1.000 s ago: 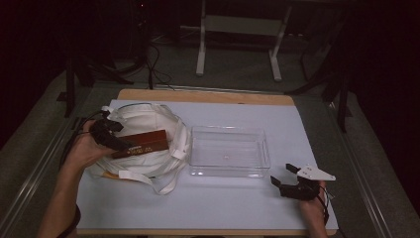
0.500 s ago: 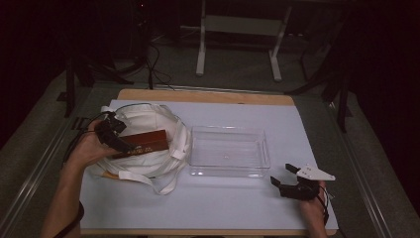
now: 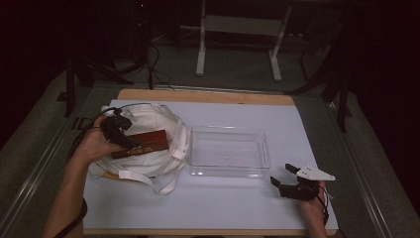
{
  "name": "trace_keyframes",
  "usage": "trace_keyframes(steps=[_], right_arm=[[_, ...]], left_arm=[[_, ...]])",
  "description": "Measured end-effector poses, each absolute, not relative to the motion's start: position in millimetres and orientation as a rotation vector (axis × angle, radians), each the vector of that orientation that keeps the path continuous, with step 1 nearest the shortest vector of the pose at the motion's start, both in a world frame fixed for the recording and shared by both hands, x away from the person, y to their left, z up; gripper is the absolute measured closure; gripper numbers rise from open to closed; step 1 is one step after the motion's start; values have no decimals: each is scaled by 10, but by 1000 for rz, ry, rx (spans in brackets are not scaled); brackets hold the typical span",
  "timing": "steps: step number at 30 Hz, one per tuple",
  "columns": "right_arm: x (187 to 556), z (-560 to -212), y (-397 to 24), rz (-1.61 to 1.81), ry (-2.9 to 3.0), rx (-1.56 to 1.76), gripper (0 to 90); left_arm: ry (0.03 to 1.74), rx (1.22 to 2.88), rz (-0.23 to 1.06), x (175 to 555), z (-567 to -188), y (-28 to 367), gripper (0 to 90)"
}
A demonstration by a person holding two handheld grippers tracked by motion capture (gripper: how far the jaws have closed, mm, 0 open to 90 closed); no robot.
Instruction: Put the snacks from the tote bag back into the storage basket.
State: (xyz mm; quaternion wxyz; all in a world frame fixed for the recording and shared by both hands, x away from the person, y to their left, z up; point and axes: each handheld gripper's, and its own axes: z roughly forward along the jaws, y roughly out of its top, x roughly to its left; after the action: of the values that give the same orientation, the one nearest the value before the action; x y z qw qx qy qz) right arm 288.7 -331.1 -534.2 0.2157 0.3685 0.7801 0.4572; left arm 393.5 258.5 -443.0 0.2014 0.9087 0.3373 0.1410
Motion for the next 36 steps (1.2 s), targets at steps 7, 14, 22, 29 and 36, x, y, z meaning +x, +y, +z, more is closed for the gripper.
trace_keyframes(steps=[7, 14, 22, 29, 36], right_arm=[[2887, -5342, -3309, 1266, 2166, 1017, 180], [2885, -5343, -3303, 1261, 2167, 1013, 180], [2885, -5343, -3302, 1262, 2171, 1010, 180], [2885, -5343, -3302, 1263, 2173, 1004, 180], [2883, -5344, -3298, 1261, 2176, 1001, 180]], left_arm=[[979, 2580, 370, 3932, -4533, 2665, 200], [1000, 2619, 327, 3941, -4614, 2700, 160], [1000, 2675, 301, 4010, -4709, 2648, 166], [979, 2740, 319, 4009, -4730, 2598, 255], [974, 2764, 294, 4013, -4739, 2590, 272]])
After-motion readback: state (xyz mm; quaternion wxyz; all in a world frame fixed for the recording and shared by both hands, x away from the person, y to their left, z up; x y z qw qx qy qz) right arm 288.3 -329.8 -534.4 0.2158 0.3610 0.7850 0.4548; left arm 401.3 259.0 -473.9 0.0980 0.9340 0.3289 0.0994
